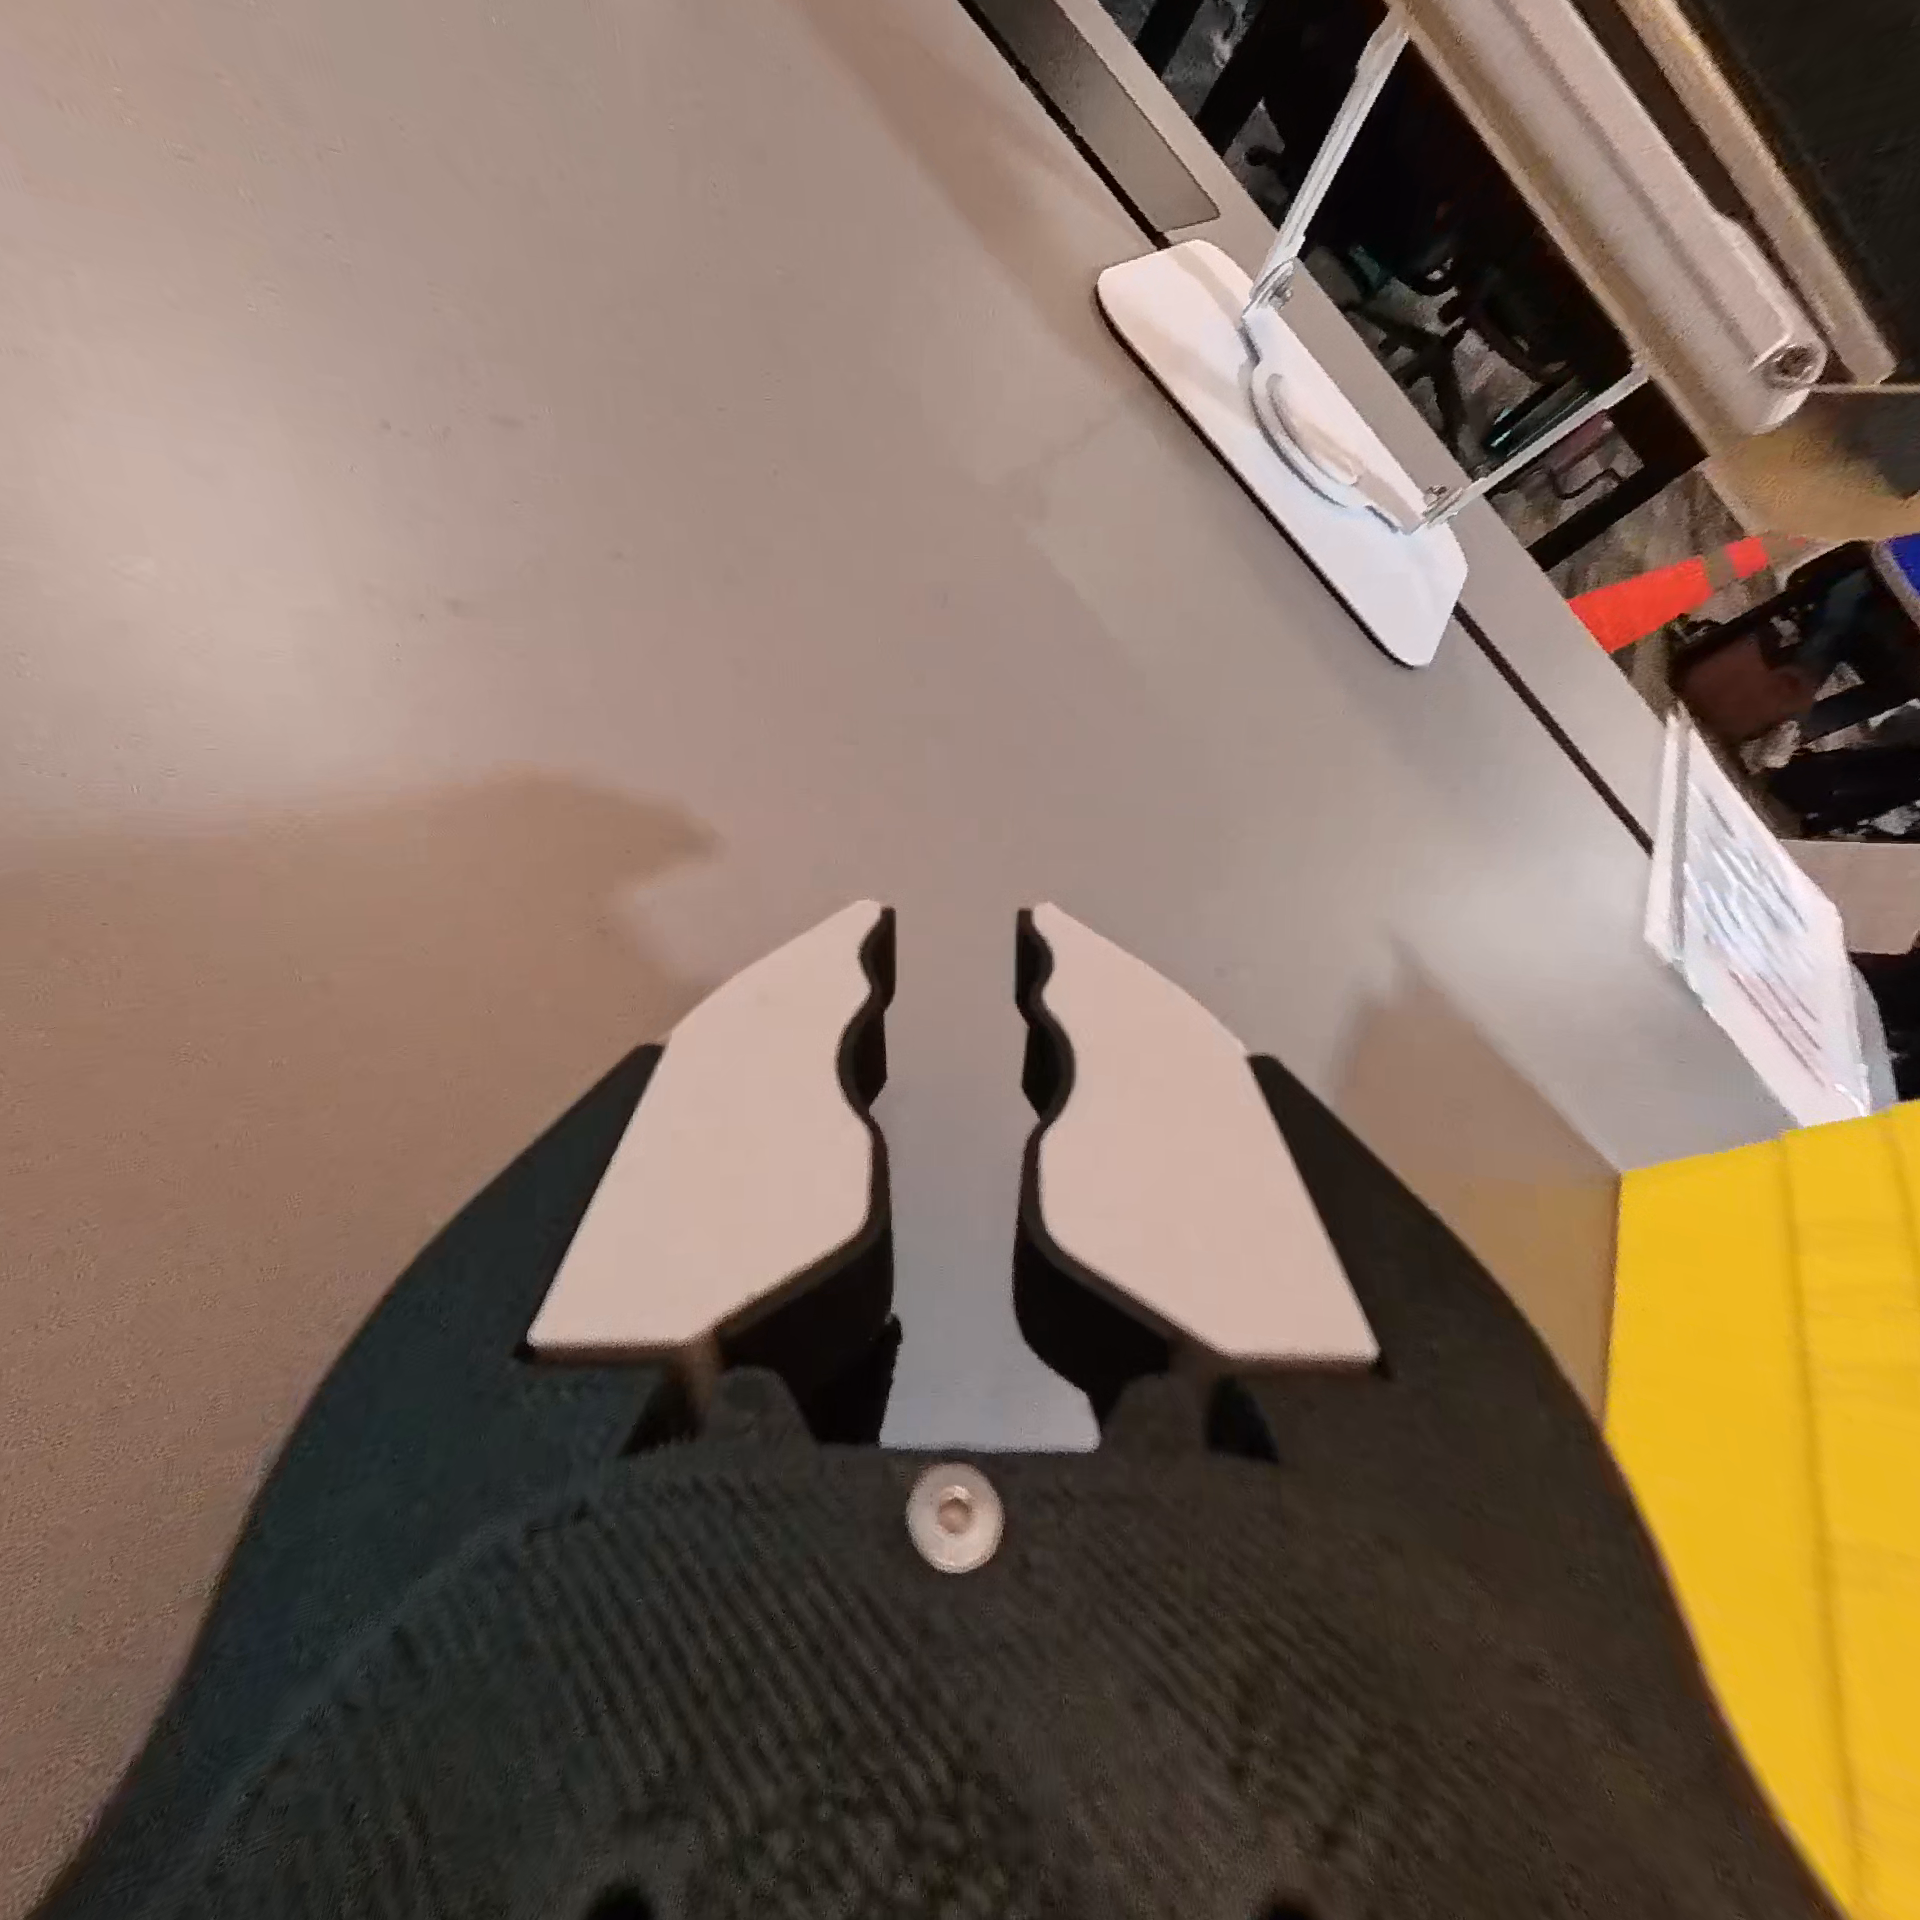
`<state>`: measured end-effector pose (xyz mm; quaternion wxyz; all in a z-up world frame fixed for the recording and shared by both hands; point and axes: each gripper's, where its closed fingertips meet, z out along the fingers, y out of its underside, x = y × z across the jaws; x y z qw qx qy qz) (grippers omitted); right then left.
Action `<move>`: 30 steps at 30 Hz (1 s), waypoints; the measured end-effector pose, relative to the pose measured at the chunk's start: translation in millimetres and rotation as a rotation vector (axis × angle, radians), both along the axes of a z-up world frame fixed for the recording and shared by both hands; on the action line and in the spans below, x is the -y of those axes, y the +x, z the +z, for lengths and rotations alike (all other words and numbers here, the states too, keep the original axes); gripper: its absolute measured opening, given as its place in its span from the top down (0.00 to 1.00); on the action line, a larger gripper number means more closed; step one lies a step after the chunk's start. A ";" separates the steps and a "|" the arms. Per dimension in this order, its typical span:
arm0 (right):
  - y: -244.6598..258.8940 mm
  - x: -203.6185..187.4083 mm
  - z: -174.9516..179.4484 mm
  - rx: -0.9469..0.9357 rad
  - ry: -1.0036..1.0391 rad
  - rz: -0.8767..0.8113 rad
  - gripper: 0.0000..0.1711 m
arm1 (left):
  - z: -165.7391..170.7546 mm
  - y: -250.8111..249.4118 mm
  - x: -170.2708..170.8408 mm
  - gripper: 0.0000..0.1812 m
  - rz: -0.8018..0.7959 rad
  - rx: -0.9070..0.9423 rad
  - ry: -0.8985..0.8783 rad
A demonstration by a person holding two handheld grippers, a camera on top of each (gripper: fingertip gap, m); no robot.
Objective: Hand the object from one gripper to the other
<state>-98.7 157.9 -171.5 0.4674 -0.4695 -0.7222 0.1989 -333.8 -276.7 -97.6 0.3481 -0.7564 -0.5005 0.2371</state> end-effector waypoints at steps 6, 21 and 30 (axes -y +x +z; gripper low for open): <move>6.9 -6.2 -1.9 0.004 0.037 -0.023 0.87 | -9.6 -14.5 -11.0 0.81 0.008 0.037 -0.057; 11.2 -15.2 2.8 -0.024 0.075 -0.053 0.90 | -37.0 -40.6 -25.8 0.77 -0.114 0.346 -0.109; 4.5 -1.4 6.9 -0.048 -0.032 -0.019 0.92 | -36.8 -50.0 -15.2 0.84 -0.087 0.293 -0.194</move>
